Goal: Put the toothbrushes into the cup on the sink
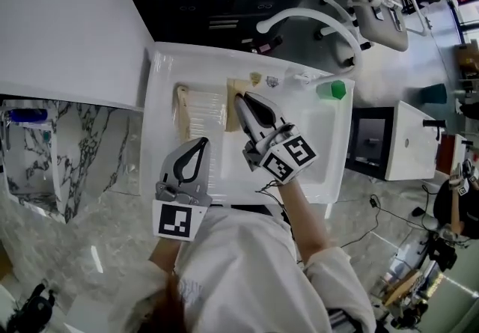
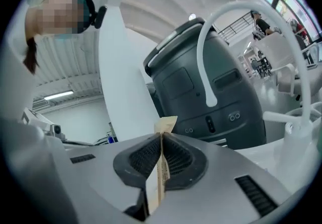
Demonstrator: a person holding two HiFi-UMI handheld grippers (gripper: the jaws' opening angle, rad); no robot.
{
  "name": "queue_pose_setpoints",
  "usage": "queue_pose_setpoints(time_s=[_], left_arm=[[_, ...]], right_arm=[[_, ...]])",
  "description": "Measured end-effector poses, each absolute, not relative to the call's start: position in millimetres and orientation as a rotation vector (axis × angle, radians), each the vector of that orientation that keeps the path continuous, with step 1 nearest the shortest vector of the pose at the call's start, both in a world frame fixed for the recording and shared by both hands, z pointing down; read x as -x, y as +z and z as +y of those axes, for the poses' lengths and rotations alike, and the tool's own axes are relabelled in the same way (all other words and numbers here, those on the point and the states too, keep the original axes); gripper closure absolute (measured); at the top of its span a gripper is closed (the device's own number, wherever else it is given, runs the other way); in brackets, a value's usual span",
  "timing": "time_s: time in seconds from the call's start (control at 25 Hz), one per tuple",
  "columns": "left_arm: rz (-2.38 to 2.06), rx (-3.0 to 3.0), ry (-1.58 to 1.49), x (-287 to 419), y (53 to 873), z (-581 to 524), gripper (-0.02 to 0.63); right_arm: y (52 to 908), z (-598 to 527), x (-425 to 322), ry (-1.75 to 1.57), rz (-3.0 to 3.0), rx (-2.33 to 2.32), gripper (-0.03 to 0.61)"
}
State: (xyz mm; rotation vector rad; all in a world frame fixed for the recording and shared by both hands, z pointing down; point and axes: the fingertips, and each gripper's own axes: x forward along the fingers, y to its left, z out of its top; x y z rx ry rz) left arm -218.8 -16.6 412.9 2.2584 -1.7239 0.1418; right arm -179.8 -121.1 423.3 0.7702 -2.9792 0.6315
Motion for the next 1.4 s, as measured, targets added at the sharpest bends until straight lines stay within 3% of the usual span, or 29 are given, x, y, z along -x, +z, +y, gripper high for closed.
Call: queue_pose_setpoints(time_s=[0.76, 1.4], left_arm=[[-1.681, -2.398, 0.076, 106, 375, -26, 0.601], [-1.664, -2.42, 0.089, 51, 369, -55, 0.6]], right_arm=[[308, -103, -39, 0.324, -3.186, -1.37, 0.557], [266, -160, -139, 0.177, -3.233, -1.595, 0.558]])
